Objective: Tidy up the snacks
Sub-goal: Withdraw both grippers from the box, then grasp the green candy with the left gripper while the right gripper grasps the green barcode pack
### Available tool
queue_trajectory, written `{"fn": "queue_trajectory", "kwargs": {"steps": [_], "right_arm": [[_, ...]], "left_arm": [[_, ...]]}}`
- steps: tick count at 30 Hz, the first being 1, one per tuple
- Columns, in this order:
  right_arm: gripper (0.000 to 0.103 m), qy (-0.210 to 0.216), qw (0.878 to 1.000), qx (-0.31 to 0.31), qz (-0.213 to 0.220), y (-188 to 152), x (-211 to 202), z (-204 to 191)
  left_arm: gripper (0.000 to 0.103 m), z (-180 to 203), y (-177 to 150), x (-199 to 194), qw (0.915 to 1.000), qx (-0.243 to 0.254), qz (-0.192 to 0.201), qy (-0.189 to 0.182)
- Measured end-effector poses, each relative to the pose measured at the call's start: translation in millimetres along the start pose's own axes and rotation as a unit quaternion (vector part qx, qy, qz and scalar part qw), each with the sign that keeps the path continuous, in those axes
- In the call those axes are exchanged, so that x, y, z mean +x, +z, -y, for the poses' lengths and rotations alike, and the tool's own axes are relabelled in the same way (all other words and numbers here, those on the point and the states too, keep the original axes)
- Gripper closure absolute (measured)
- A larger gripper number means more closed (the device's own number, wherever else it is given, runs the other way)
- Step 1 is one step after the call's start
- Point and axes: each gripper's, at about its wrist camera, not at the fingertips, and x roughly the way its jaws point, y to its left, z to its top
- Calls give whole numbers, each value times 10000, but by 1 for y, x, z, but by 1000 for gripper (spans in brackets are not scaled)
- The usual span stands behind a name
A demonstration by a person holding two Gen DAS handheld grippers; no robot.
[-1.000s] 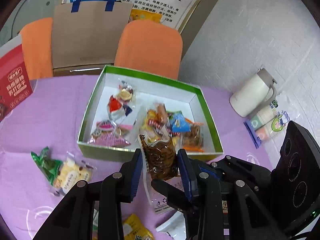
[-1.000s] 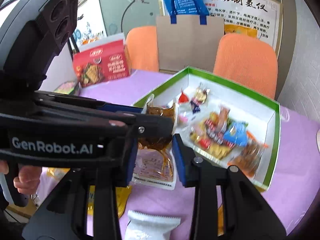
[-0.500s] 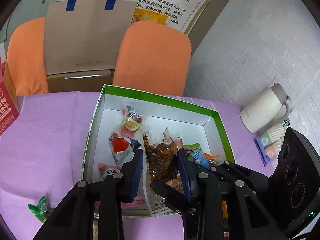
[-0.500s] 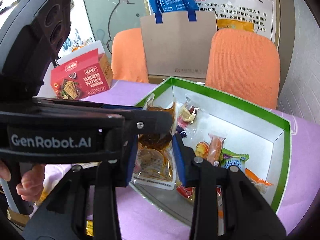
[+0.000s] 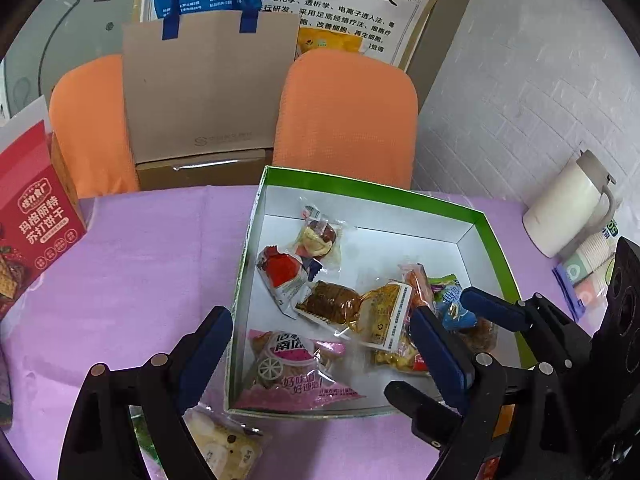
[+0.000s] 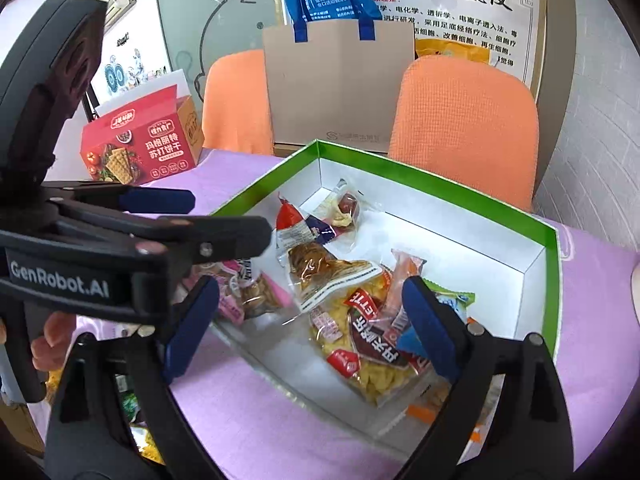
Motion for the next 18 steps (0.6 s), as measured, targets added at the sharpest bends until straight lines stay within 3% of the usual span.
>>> {"fn": "queue_trajectory", "kwargs": {"steps": [7,12,18], "right_arm": [[4,58,9997,32,233,-5,-57,-18],[4,136,9996,39,251,-28,-93,-33],[4,175,9998,-84,-54,-71,-112,-49]], "left_arm": [[11,-3,-17,-55,9998,-171,21,34],[11,-6,-56,-93,9990,-299,-111,323],[11,-17,-111,-130,9994,-344,30,-11]]}}
